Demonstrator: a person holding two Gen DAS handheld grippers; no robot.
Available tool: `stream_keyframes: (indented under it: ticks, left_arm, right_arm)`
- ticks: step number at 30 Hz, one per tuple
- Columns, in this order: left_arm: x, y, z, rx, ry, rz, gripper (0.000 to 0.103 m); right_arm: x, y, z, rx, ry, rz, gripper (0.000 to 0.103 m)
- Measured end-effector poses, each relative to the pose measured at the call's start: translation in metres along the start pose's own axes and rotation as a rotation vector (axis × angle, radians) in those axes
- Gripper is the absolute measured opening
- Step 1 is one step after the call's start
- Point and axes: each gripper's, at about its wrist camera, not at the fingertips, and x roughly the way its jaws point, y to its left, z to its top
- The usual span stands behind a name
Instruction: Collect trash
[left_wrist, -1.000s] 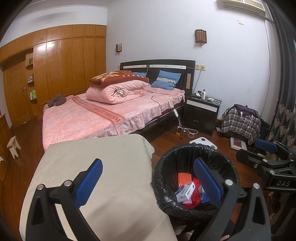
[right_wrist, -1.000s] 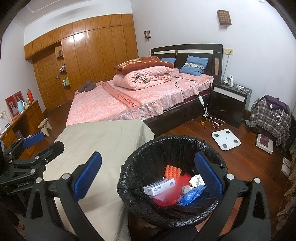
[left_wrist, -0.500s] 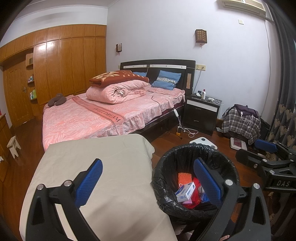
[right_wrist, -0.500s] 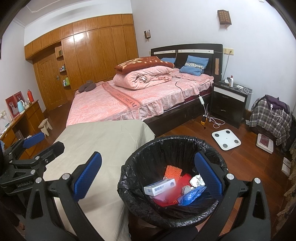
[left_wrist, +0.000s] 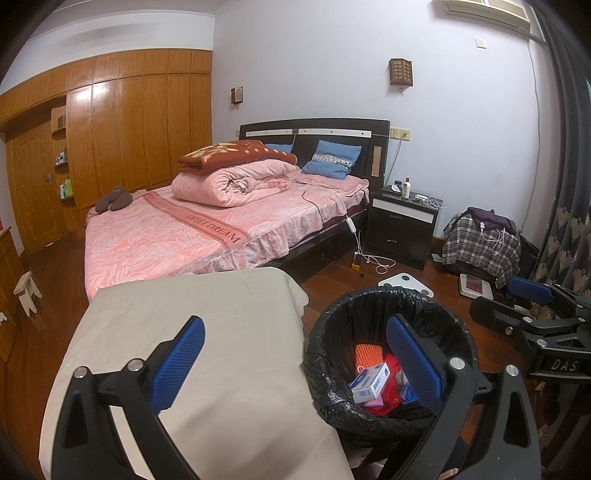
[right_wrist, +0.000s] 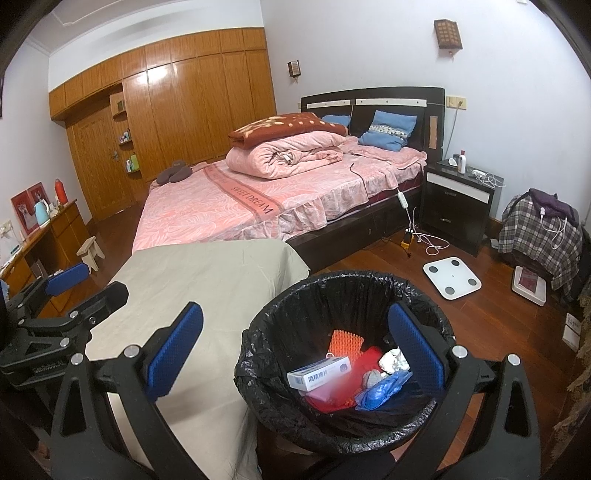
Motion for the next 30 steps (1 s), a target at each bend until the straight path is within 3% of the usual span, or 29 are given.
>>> stream_keyframes:
  ticks: [30]
  left_arm:
    - [-0.0004, 0.0011, 0.0010, -0.004, 0.004, -0.001, 0.097]
  right_arm:
    - [0.0014, 0.0035, -0.0001, 0.000, 0.003, 0.001, 0.098]
